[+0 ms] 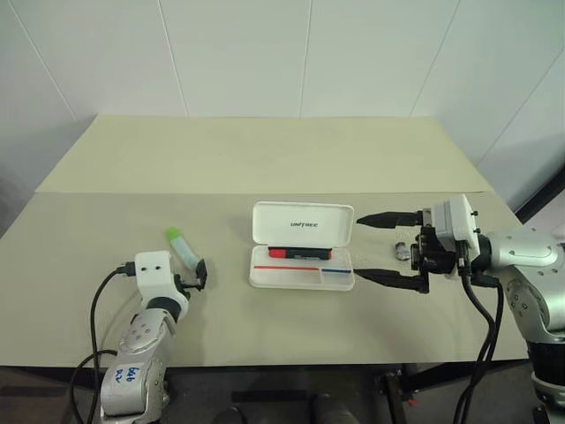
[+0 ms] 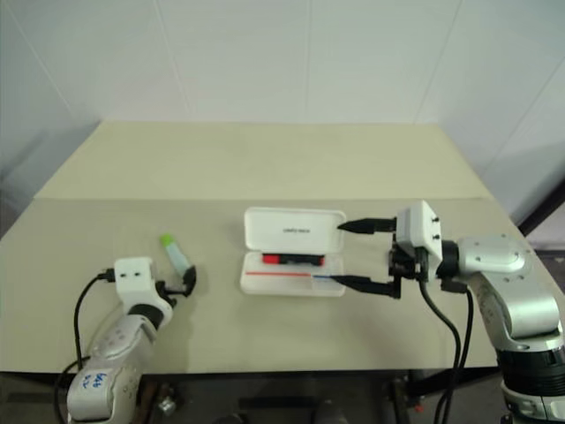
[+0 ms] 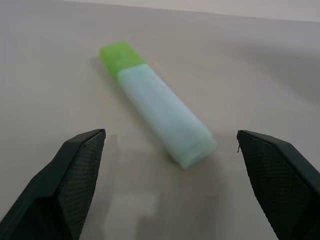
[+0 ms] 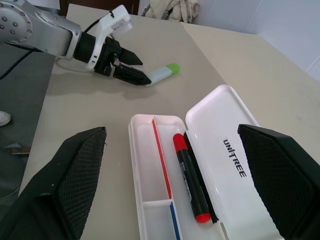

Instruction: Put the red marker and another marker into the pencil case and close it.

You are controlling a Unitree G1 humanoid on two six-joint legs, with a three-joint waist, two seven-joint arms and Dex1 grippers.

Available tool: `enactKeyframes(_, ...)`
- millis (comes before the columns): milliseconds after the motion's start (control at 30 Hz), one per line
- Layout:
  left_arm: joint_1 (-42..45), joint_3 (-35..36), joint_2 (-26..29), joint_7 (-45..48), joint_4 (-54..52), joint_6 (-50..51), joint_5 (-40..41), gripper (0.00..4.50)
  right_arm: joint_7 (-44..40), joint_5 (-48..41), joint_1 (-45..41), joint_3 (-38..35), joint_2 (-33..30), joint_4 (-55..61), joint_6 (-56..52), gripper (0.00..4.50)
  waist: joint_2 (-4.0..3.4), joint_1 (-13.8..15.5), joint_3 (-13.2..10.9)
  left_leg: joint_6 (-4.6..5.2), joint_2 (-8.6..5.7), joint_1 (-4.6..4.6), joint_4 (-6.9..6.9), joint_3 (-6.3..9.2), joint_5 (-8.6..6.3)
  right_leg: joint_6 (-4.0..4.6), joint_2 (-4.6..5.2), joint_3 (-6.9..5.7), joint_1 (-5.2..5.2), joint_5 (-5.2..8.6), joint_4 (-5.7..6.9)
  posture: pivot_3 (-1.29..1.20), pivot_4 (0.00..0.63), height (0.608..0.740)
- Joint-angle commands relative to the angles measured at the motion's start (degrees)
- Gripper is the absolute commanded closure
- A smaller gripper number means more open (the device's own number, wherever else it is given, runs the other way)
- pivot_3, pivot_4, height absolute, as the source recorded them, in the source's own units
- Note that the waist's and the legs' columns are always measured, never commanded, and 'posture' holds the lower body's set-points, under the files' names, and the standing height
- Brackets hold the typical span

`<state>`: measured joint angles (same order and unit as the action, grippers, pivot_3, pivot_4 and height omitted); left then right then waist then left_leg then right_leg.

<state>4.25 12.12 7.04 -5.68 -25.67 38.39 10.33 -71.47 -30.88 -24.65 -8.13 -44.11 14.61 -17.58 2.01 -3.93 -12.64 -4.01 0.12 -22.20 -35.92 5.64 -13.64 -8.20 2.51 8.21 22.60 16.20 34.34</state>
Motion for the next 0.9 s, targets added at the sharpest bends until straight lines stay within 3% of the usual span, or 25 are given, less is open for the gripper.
enactKeyframes(33,2.93,-0.32,0.03,-0.80,1.40,-0.77,-1.37,0.00,0.90,-1.28,0.37,-0.94,-0.79,2.42,0.07,0.04,0.00,0.34,0.00,0.00,0.00,0.00,-0.03,-0.01,0.00,0.02,0.00,0.00,-0.01,0.00,-0.01,0.00,0.150,0.740)
enactKeyframes(467,8.80,-0.31,-0.83,-5.55,7.12,2.31,-5.12,0.00,1.78,-2.37,2.50,-1.62,-0.39,2.54,0.63,0.04,0.00,0.98,0.00,0.04,-0.01,-0.05,0.02,0.00,-0.02,-0.14,0.02,-0.01,-0.02,-0.09,-0.14,0.00,0.150,0.740)
enactKeyframes(567,9.74,0.02,-1.41,-6.32,8.01,4.06,-5.43,0.64,2.00,-2.77,3.04,-1.59,-0.54,2.89,0.69,0.00,0.00,0.90,0.00,0.04,-0.02,-0.05,0.00,-0.02,-0.02,-0.16,0.02,-0.01,-0.02,-0.10,-0.15,0.00,0.150,0.740)
enactKeyframes(833,10.50,-0.82,-1.51,-7.00,8.28,7.15,-6.79,3.31,2.10,-3.12,3.77,-1.56,-0.58,2.94,1.24,0.00,0.00,0.79,0.00,0.04,-0.03,-0.04,-0.04,-0.03,-0.02,-0.07,0.02,0.00,-0.03,-0.07,-0.16,0.00,0.150,0.740)
enactKeyframes(900,10.58,-0.81,-1.55,-7.18,8.37,7.39,-7.17,3.39,1.99,-3.00,3.67,-1.48,-0.59,2.64,1.45,0.00,-0.01,0.76,0.00,0.04,-0.03,-0.02,-0.03,-0.03,-0.02,-0.06,0.01,0.00,-0.03,-0.07,-0.16,0.00,0.150,0.740)
